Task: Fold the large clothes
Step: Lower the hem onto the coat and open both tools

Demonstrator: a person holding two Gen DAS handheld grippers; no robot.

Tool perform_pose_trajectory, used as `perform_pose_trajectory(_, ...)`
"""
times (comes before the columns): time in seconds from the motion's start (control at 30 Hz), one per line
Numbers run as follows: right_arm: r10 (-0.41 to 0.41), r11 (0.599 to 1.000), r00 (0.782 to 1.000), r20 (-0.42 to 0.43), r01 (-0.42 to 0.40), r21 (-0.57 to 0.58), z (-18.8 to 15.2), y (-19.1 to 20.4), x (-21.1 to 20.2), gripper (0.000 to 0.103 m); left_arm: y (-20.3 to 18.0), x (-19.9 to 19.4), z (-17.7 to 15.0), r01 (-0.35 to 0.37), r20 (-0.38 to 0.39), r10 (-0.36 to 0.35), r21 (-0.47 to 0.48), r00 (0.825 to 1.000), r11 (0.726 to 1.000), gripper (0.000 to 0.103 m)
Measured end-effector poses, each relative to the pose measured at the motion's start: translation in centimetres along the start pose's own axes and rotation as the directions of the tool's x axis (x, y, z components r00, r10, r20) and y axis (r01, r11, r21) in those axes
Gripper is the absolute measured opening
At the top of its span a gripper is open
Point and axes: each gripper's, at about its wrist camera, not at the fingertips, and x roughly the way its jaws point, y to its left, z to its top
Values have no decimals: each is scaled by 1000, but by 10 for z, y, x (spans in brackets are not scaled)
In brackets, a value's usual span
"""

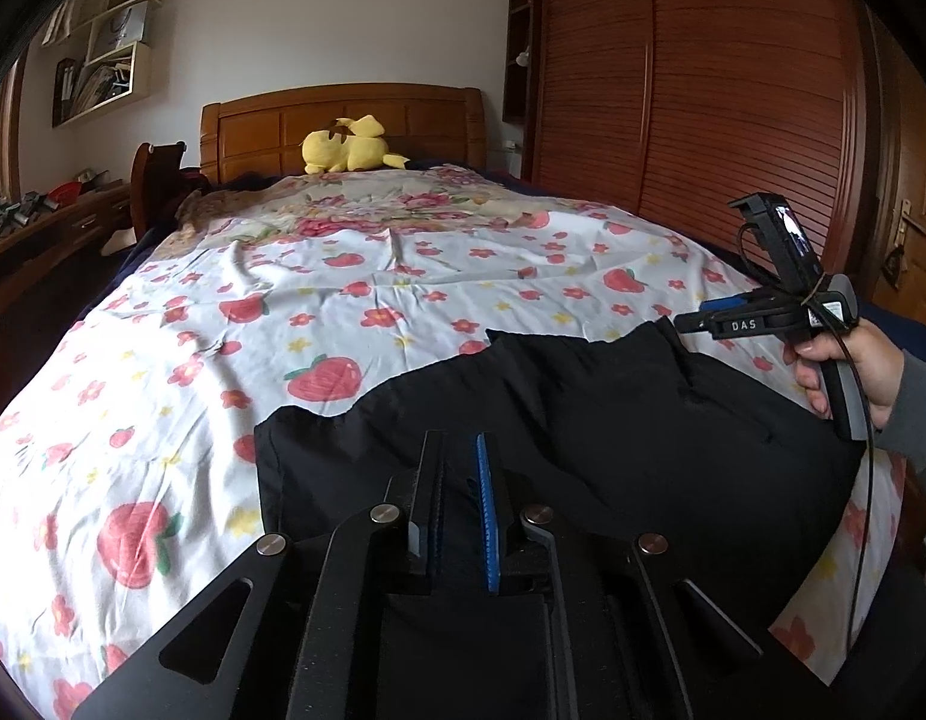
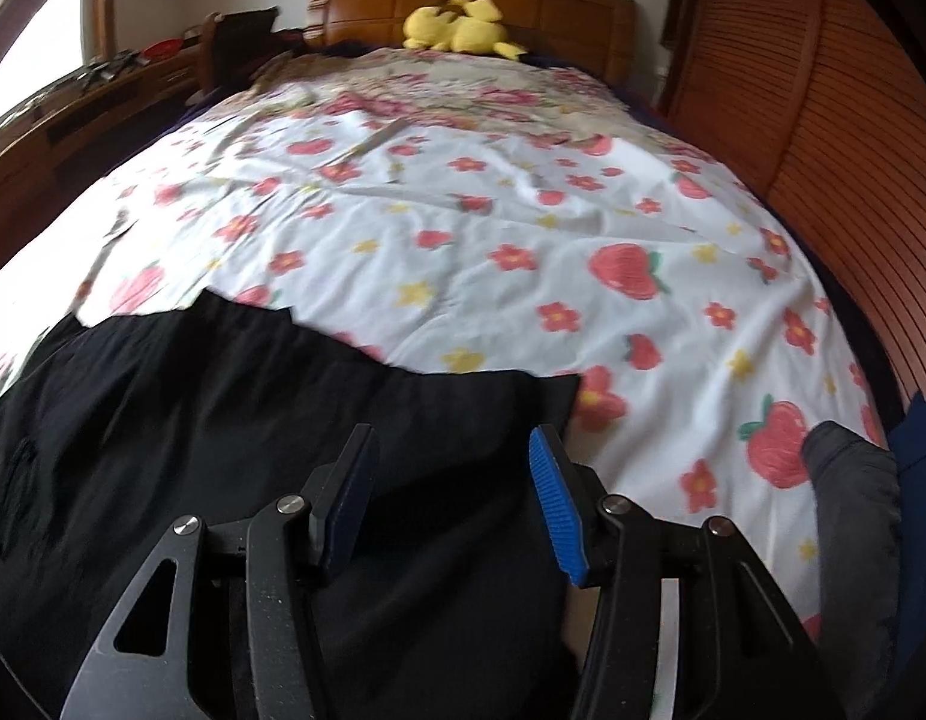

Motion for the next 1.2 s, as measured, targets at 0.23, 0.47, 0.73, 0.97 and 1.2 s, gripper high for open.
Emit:
perform_pose_trajectory(0.23, 70, 997, 997, -22, -71, -44, -11, 29, -7, 53, -6, 3, -6, 13, -13, -12, 6, 1000, 1000, 19)
perform_pose_trajectory(0.47, 100, 993, 995, -9, -100, -68, -54, 45, -44, 53, -21, 1, -13, 55, -33, -55, 22, 998, 998, 34)
perform_pose_trajectory(0.73, 58, 994, 998, -17, -59, -87, -109, 32, -92, 53, -37, -11, -23, 85, -39, -84, 42, 996, 995, 47)
perform_pose_trajectory(0.97, 64, 998, 992, -108, -66, -17, -147, 6, -79, 53, -50, -22, -34, 83, -56, -80, 52, 995, 995, 50)
perform_pose_trajectory(1.2, 62, 998, 996, -71, -61, 18, -161, 5, -77, 53, -55, -30, -51, 67, -108, -65, 15, 992, 998, 50)
